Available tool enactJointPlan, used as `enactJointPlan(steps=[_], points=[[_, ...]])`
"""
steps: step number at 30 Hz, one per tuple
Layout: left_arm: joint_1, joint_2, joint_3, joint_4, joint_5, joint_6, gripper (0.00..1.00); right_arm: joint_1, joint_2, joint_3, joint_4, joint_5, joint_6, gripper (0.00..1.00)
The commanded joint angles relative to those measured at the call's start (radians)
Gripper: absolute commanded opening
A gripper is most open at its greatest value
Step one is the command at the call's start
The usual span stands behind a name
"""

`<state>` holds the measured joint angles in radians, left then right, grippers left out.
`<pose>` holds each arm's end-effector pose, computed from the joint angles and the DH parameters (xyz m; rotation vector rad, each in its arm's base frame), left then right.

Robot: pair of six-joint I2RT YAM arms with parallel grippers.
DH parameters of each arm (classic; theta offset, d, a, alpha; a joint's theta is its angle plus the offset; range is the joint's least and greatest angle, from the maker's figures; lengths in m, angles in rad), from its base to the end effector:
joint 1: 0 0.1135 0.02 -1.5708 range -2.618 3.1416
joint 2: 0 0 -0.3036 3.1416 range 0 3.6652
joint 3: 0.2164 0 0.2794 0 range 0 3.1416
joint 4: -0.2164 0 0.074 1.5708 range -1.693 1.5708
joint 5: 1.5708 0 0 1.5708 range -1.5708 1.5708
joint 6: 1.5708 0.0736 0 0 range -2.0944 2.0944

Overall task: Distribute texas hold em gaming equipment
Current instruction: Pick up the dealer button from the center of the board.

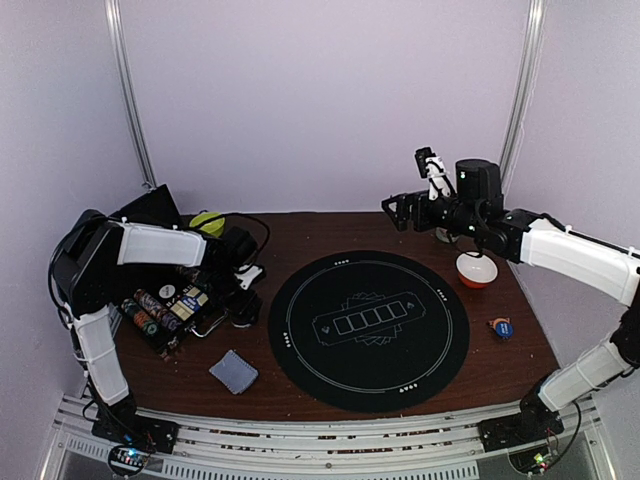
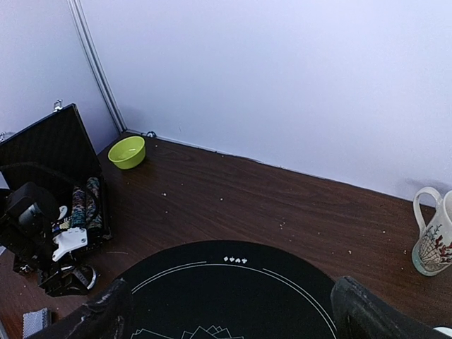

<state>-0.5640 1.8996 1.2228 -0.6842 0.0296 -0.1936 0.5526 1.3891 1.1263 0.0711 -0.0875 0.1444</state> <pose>0.3361 -0.2152 0.1324 0.5484 2.9022 -0.1556 0.3276 0.2096 0.3711 -0.4278 1.7469 0.5801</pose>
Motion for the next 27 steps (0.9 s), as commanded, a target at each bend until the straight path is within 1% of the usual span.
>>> enactJointPlan(steps=[1, 3, 7, 9, 13, 20, 25, 27], points=[[-0.010, -0.011, -0.019, -0.089, -0.009, 0.009, 0.73, 0.007, -0.023, -0.014, 0.041, 0.009, 0.002, 1.00], [-0.010, -0.002, -0.021, -0.082, -0.014, 0.012, 0.70, 0.007, -0.020, -0.013, 0.047, 0.008, 0.007, 1.00], [-0.011, 0.016, -0.027, -0.080, -0.012, 0.011, 0.58, 0.007, -0.026, -0.010, 0.048, 0.010, 0.008, 1.00], [-0.010, 0.006, -0.029, -0.078, -0.013, 0.012, 0.52, 0.007, -0.035, -0.015, 0.049, 0.017, 0.003, 1.00], [-0.010, -0.027, -0.027, -0.076, -0.035, 0.006, 0.45, 0.008, -0.053, -0.031, 0.061, 0.031, 0.002, 1.00], [-0.010, -0.082, 0.003, -0.072, -0.064, 0.010, 0.39, 0.007, -0.059, -0.026, 0.067, 0.004, 0.015, 1.00], [-0.017, -0.127, 0.034, -0.072, -0.012, 0.031, 0.35, 0.007, -0.074, -0.027, 0.067, -0.001, 0.015, 1.00], [-0.048, -0.143, 0.055, -0.071, 0.006, 0.052, 0.35, 0.007, -0.080, -0.028, 0.066, -0.001, 0.017, 1.00]])
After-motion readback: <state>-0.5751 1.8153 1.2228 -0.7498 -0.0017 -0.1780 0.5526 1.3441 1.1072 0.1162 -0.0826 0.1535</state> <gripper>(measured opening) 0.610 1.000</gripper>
